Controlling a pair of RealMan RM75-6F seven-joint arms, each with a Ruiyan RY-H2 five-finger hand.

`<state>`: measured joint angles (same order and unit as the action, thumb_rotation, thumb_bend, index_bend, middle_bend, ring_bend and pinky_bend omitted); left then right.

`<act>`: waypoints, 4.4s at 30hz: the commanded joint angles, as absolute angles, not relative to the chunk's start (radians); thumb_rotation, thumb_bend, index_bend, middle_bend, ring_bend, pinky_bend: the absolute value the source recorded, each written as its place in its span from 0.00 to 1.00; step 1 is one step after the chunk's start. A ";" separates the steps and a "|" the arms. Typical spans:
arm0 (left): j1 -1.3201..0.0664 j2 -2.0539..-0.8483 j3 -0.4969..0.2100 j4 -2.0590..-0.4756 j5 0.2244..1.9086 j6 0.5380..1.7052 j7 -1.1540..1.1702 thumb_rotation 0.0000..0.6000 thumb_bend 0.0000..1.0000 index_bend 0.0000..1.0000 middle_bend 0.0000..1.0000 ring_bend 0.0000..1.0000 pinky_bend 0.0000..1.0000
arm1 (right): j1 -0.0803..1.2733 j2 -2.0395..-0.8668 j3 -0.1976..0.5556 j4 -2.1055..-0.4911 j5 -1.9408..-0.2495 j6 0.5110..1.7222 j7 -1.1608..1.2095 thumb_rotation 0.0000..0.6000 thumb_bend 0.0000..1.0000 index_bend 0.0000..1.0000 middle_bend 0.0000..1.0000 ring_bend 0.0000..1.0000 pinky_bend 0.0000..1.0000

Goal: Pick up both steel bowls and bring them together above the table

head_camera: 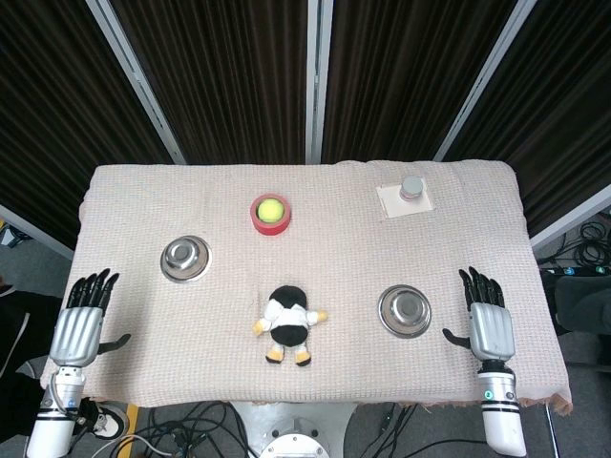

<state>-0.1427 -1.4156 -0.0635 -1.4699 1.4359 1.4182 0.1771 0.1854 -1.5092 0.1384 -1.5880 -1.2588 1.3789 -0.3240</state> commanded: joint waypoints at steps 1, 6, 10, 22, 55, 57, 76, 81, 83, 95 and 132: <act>-0.164 -1.410 -0.077 -1.459 1.437 1.401 0.185 1.00 0.07 0.00 0.01 0.00 0.05 | 0.196 -1.510 0.144 -1.594 -1.252 1.367 -0.341 1.00 0.00 0.00 0.00 0.00 0.00; -0.237 -1.387 -0.121 -1.436 1.423 1.320 0.178 1.00 0.10 0.00 0.00 0.00 0.05 | 0.221 -1.501 0.142 -1.639 -1.198 1.314 -0.419 1.00 0.00 0.00 0.00 0.00 0.00; -0.328 -1.351 -0.159 -1.410 1.378 1.173 0.143 1.00 0.09 0.00 0.00 0.00 0.05 | 0.247 -1.482 0.152 -1.709 -1.058 1.252 -0.539 1.00 0.00 0.00 0.00 0.00 0.00; -0.613 -1.377 -0.181 -1.151 1.331 0.715 -0.041 1.00 0.05 0.00 0.00 0.00 0.05 | 0.347 -1.552 0.185 -1.678 -0.876 1.188 -0.660 1.00 0.01 0.00 0.00 0.00 0.00; -0.800 -1.577 -0.052 -0.795 1.481 0.575 -0.472 1.00 0.02 0.22 0.19 0.15 0.31 | 0.489 -1.633 0.164 -1.570 -0.757 1.136 -0.684 1.00 0.07 0.02 0.05 0.00 0.12; -0.798 -1.578 -0.047 -0.791 1.478 0.575 -0.477 1.00 0.02 0.27 0.27 0.22 0.40 | 0.492 -1.637 0.160 -1.568 -0.769 1.143 -0.681 1.00 0.08 0.10 0.11 0.04 0.17; -0.724 -1.517 -0.146 -0.917 1.399 0.849 -0.490 1.00 0.09 0.49 0.48 0.41 0.60 | 0.416 -1.576 0.171 -1.619 -1.052 1.310 -0.398 1.00 0.11 0.45 0.35 0.28 0.37; -0.634 -1.545 -0.304 -1.081 1.280 1.101 -0.624 1.00 0.09 0.50 0.48 0.42 0.60 | 0.378 -1.591 0.219 -1.531 -1.295 1.454 -0.029 1.00 0.14 0.45 0.35 0.28 0.38; -0.589 -1.543 -0.340 -1.177 1.252 1.166 -0.712 1.00 0.11 0.50 0.48 0.42 0.60 | 0.382 -1.634 0.245 -1.470 -1.354 1.494 0.128 1.00 0.15 0.45 0.35 0.28 0.39; -0.530 -1.571 -0.321 -1.568 1.316 1.199 -0.965 1.00 0.12 0.49 0.48 0.42 0.59 | 0.527 -1.910 0.366 -1.296 -1.388 1.423 0.730 1.00 0.16 0.45 0.35 0.28 0.39; -0.666 -1.659 -0.384 -1.513 1.302 1.104 -0.858 1.00 0.12 0.49 0.48 0.42 0.59 | 0.782 -1.945 0.477 -1.334 -1.278 1.011 0.908 1.00 0.16 0.46 0.35 0.28 0.39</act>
<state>-0.6688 -1.6602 -0.3878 -1.5114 1.2985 1.1024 -0.8557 0.7793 -1.9434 0.4800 -1.3365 -1.2750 1.0143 0.9098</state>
